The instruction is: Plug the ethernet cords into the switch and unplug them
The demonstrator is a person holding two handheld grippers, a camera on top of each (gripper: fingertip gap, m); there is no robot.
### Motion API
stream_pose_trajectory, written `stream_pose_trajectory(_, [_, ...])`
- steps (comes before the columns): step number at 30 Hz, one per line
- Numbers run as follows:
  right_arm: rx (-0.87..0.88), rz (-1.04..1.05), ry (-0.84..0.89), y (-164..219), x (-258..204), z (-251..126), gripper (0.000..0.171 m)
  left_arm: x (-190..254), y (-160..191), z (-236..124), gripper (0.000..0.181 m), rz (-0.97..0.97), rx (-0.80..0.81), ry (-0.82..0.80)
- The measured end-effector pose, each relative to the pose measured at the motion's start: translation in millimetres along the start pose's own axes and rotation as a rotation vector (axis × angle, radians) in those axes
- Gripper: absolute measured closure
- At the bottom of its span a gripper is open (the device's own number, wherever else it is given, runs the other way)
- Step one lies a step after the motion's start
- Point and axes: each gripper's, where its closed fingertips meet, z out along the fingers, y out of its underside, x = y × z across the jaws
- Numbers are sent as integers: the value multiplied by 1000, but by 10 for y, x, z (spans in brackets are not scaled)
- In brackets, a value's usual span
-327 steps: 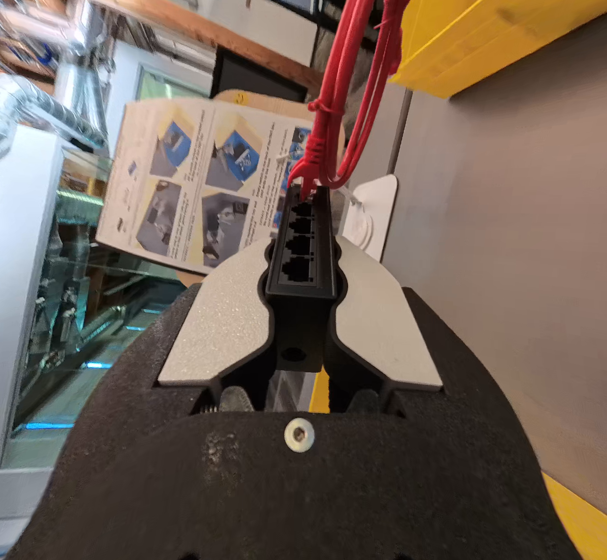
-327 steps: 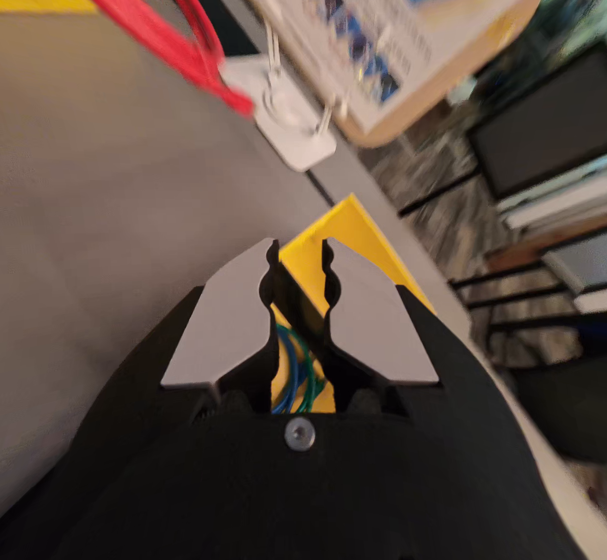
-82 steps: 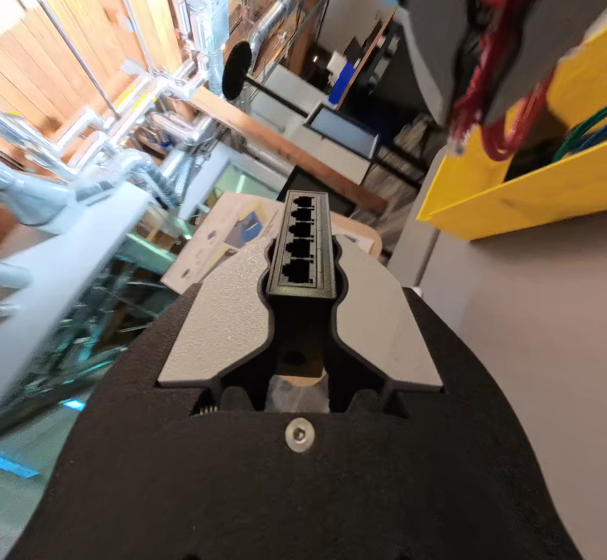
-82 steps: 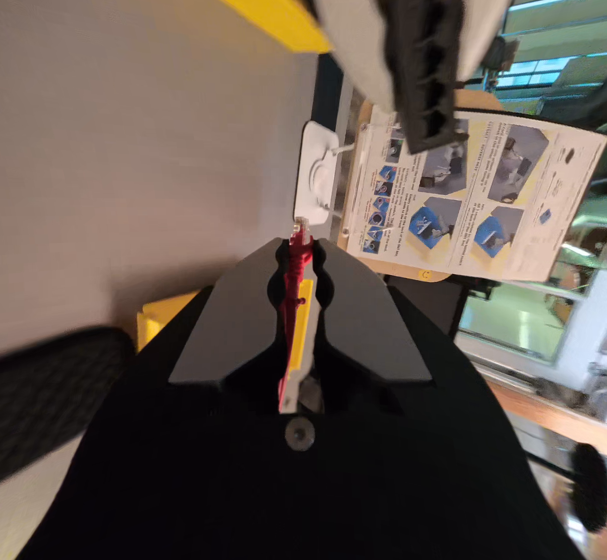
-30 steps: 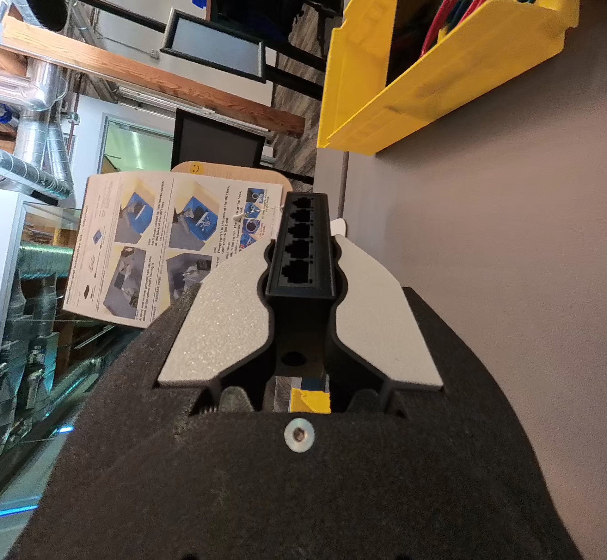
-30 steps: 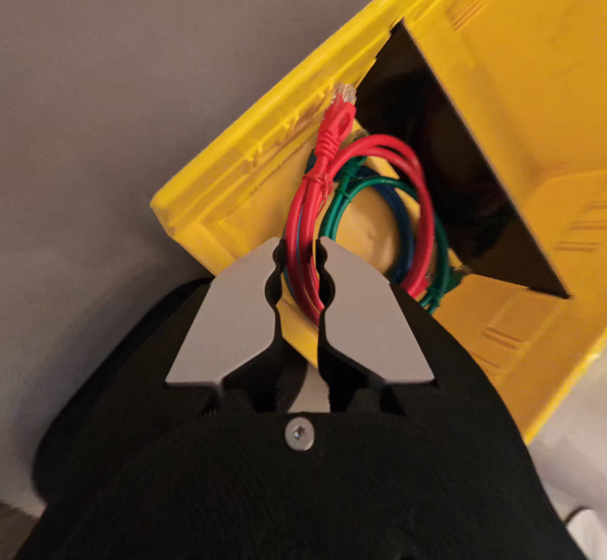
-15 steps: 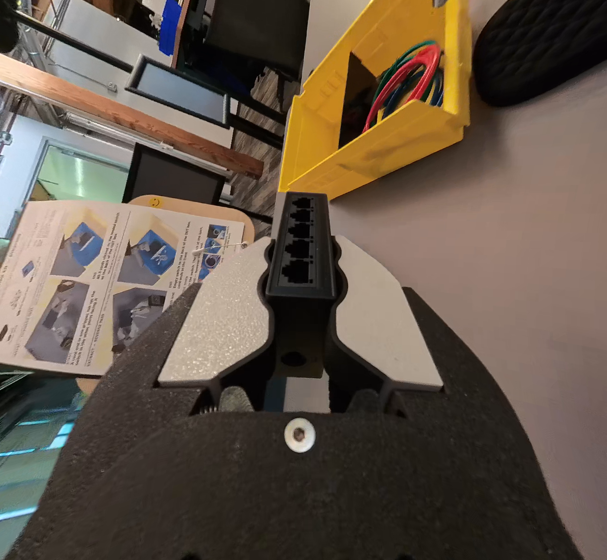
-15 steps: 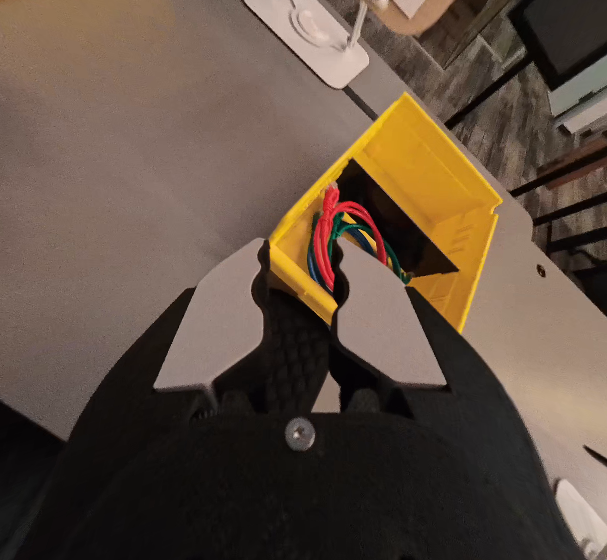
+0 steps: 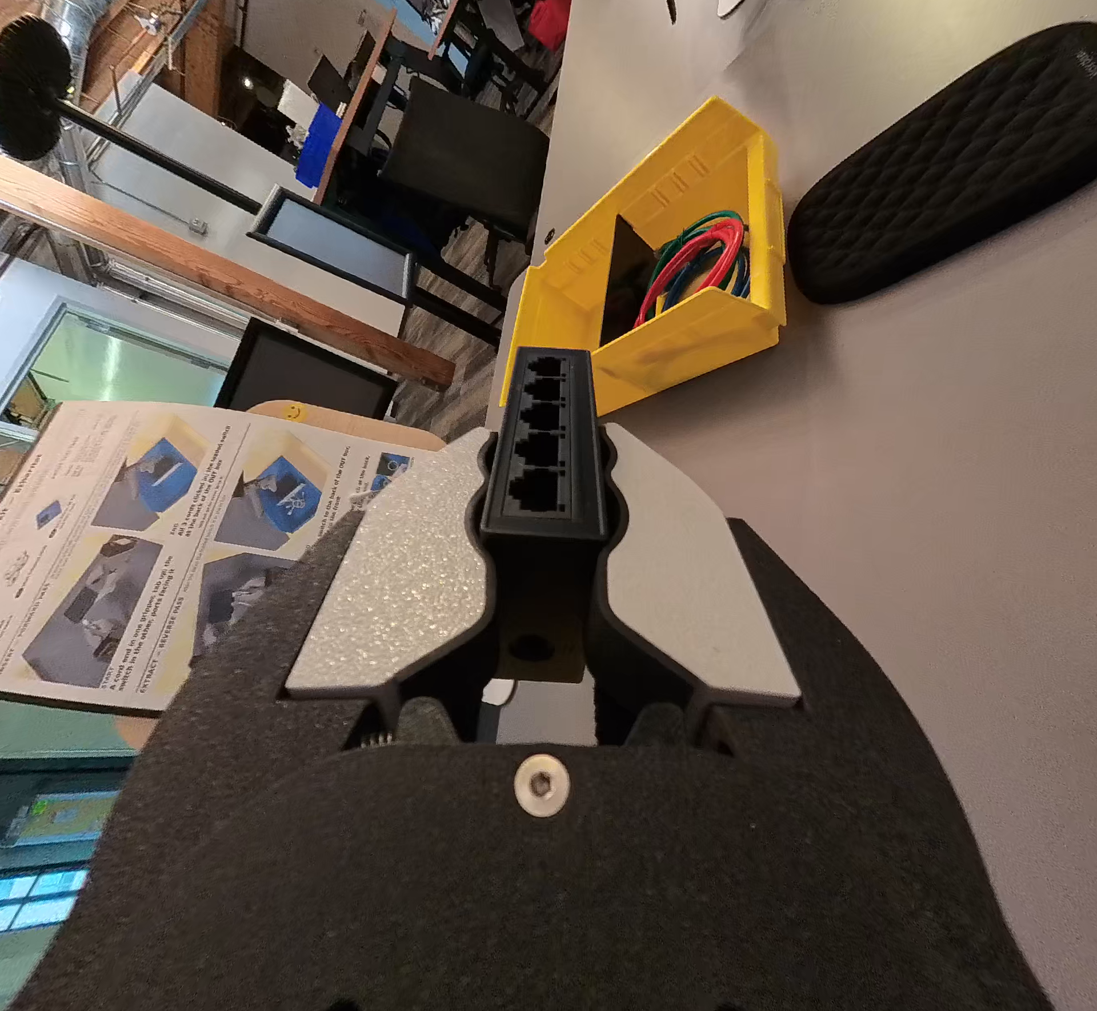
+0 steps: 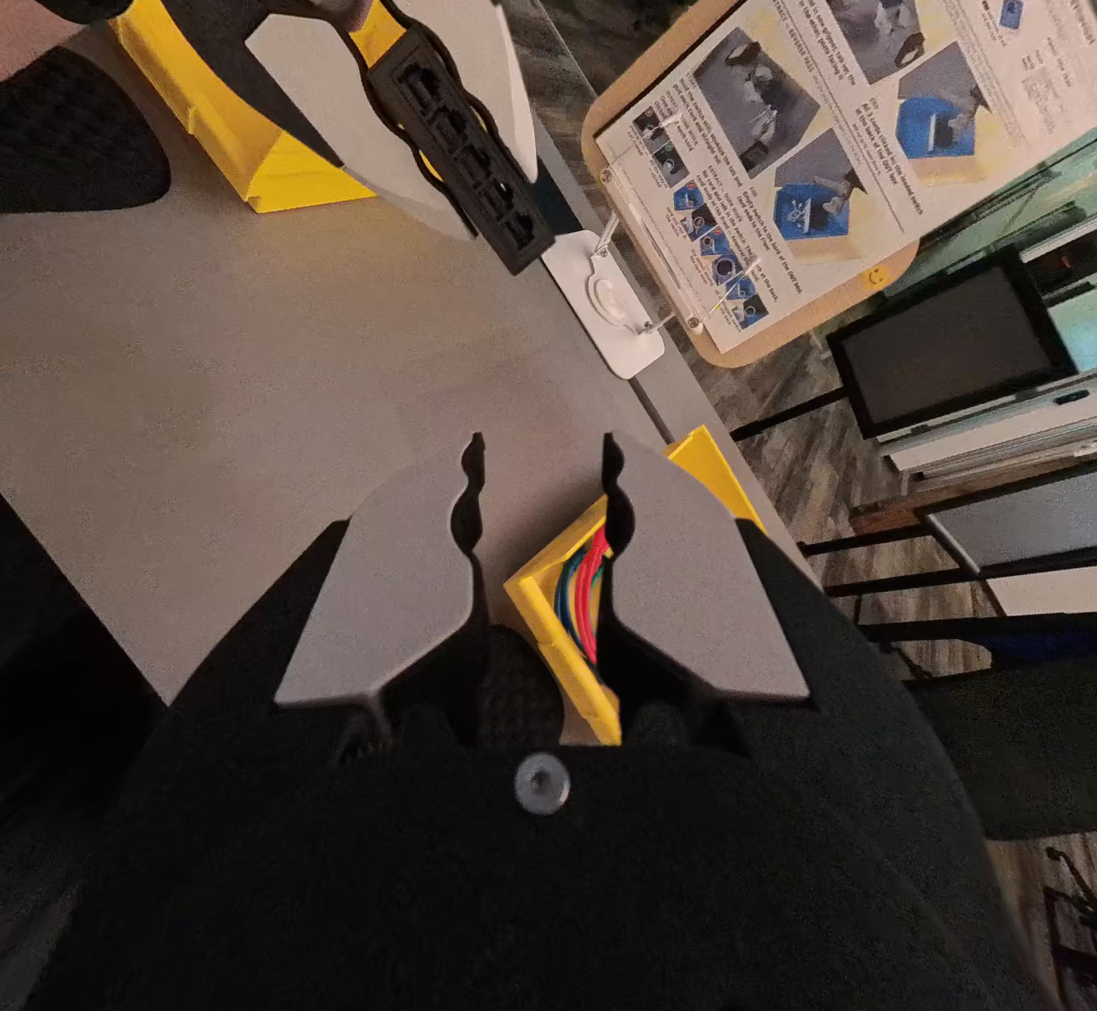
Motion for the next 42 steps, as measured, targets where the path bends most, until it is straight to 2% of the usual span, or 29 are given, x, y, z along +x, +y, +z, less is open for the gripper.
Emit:
stream_pose_trajectory(8, [47, 1, 27, -234, 36, -110, 132, -26, -94, -118, 151, 7, 29, -9])
stream_pose_trajectory(19, [115, 58, 5, -97, 84, 6, 132, -95, -62, -111, 151, -32, 54, -12])
stream_pose_trajectory(32, [282, 66, -135, -106, -32, 319, 128, -108, 27, -2, 151, -70, 48, -16])
stream_pose_trajectory(42, [288, 58, -180, 17, 68, 378, 127, -77, 191, 157, 151, -104, 8, 10])
